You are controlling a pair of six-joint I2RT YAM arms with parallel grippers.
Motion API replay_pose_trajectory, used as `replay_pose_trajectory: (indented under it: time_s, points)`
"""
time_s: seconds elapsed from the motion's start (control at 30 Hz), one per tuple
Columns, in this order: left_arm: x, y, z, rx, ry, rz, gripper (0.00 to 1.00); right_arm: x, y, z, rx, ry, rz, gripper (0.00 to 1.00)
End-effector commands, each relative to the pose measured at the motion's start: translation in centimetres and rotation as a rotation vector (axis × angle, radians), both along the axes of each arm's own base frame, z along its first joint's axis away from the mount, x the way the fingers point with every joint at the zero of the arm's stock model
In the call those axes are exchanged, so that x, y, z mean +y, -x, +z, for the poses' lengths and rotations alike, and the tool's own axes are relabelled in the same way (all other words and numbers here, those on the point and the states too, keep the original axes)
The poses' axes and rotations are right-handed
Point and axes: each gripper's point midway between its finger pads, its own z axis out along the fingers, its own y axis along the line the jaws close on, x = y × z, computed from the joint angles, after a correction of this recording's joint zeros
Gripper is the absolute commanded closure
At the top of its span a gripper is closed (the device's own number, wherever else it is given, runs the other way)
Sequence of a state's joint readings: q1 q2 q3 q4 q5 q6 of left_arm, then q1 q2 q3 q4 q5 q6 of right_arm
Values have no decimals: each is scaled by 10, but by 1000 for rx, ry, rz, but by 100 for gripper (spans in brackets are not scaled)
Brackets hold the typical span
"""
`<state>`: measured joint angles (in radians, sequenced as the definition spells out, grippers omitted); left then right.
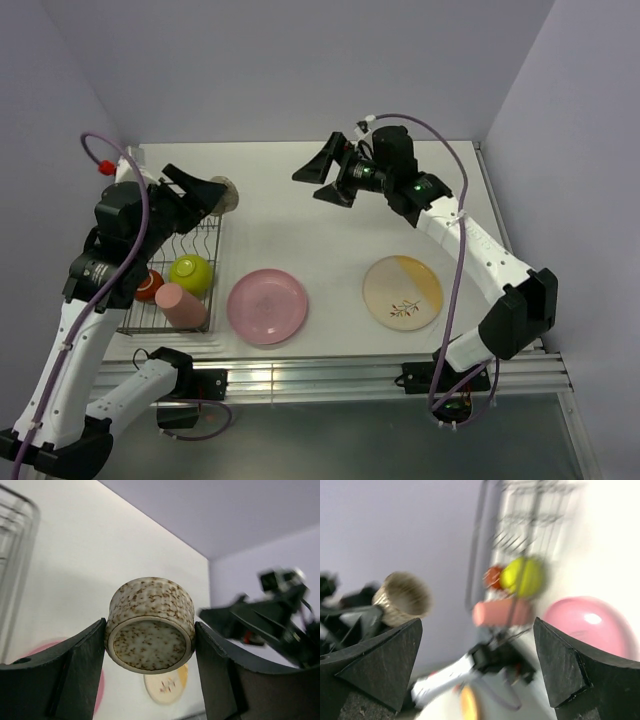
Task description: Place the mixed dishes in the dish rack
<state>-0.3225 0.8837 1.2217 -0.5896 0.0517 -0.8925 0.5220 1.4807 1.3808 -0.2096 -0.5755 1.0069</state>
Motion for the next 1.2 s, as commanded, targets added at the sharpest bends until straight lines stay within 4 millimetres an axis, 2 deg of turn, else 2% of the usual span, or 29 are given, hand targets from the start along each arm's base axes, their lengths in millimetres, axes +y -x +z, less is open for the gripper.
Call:
replay_pose_trajectory:
  time_s: [0.0, 0.03, 0.1, 0.13, 0.23, 0.37, 0.43, 0.47, 0.5, 0.53, 0.57, 0.6, 0.8, 0.83, 1.07, 1.17]
  points:
    - [63, 0, -2, 53, -47, 354, 100, -45, -9, 19, -117, 200, -185, 0]
    - [68, -3, -7, 72, -52, 393, 100, -53, -10, 12, -103, 244, -220, 0]
    - [79, -5, -10, 100, -48, 473, 100, -56, -9, 9, -109, 267, -221, 0]
    - [88, -8, -21, 140, -76, 529, 100, -58, -7, 10, -114, 270, -223, 0]
    - [98, -14, -24, 156, -77, 607, 100, -61, -1, 4, -110, 271, -218, 0]
    - [119, -8, -28, 188, -98, 730, 100, -63, 6, -12, -81, 289, -202, 0]
    - [129, -6, -31, 209, -102, 804, 100, -65, 8, -13, -80, 297, -203, 0]
    - [137, 6, -38, 264, -126, 845, 100, -66, 8, -16, -77, 302, -207, 0]
    - [137, 3, -45, 301, -112, 877, 100, -67, 9, -15, -79, 303, -211, 0]
    - [139, 5, -38, 309, -99, 905, 100, -68, 9, -16, -79, 303, -214, 0]
    - [147, 18, -52, 380, -111, 970, 100, -68, 9, -16, -79, 304, -216, 0]
    - [148, 17, -61, 425, -135, 995, 100, -68, 9, -16, -80, 299, -216, 0]
    - [156, 31, -82, 487, -74, 1046, 100, -67, 9, -16, -75, 305, -209, 0]
    - [160, 34, -92, 506, -88, 1063, 100, -68, 9, -16, -79, 310, -208, 0]
    - [205, 61, -120, 590, -140, 1218, 100, -66, 8, -30, -62, 339, -187, 0]
    - [214, 70, -132, 637, -162, 1249, 100, -63, 8, -39, -44, 349, -167, 0]
